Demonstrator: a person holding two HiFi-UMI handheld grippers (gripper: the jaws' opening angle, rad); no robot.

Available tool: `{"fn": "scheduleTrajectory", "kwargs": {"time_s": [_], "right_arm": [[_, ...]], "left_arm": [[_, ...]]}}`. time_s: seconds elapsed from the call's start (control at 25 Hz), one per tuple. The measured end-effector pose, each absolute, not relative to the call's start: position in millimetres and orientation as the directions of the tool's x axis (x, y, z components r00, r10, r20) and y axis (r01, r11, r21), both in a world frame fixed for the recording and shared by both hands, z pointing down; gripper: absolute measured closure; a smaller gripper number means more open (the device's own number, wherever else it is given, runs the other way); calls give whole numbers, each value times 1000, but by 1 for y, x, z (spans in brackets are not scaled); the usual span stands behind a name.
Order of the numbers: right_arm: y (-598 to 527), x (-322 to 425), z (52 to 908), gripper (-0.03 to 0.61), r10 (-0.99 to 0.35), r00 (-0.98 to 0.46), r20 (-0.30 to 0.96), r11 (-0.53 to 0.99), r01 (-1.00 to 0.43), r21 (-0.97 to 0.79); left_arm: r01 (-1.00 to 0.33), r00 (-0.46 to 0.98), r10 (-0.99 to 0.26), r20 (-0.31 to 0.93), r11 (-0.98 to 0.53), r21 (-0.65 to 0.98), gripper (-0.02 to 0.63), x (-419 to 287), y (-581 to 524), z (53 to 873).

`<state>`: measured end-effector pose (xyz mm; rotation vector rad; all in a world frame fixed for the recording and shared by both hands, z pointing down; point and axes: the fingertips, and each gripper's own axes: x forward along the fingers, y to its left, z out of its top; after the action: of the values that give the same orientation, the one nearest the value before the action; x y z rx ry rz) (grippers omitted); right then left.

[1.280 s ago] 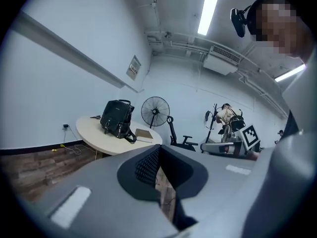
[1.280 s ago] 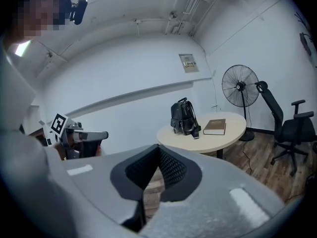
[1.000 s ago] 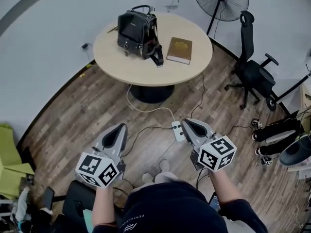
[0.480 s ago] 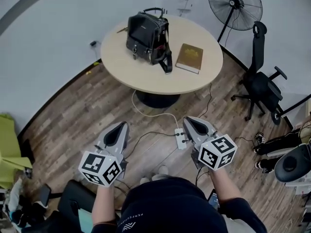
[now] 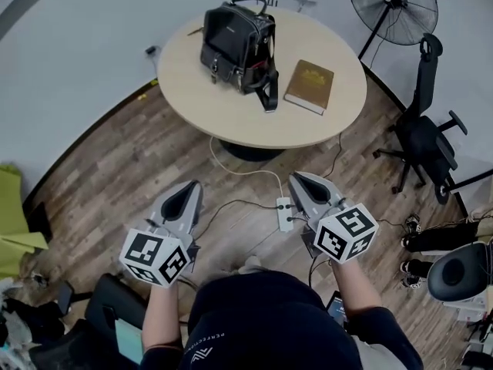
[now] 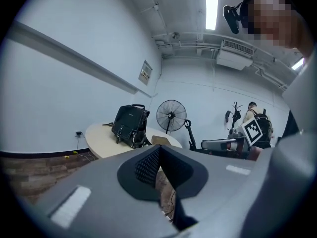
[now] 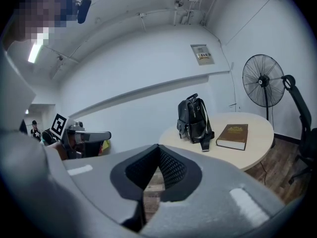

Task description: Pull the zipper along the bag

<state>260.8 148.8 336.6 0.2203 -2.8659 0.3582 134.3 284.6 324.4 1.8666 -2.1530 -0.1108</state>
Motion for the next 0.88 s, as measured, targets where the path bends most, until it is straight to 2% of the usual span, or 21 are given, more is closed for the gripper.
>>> {"fn": "scheduleTrajectory", "kwargs": {"time_s": [0.48, 0.88], "right_arm": [[120, 214, 350, 575, -60, -965, 256, 956, -130, -264], [74, 122, 337, 575, -165, -959, 229, 949, -218, -229]], "left_arm": [[-946, -126, -968, 219, 184, 269, 598, 96, 258, 338], [-975, 23, -968, 251, 34, 220, 597, 8, 192, 349]]}}
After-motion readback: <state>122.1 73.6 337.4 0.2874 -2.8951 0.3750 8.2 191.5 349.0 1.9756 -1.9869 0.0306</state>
